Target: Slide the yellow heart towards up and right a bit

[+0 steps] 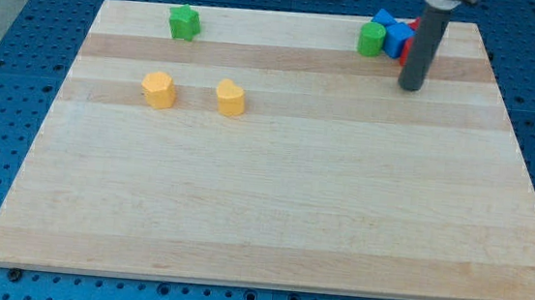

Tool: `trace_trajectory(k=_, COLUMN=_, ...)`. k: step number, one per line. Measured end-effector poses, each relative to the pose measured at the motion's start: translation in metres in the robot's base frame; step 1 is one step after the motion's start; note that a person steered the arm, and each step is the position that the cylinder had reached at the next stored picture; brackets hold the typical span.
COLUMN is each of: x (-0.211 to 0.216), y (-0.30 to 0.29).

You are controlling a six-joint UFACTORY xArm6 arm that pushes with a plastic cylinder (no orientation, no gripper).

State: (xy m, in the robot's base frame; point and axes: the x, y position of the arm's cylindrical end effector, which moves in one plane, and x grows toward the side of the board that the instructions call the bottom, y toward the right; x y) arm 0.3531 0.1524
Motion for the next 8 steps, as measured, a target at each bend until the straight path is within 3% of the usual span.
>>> trace_trajectory(k=2, x=0.076, y=-0.122)
trace_trajectory(k=4, x=0.072, y=-0.226)
trace_trajectory(k=8, x=0.041, y=-0.247)
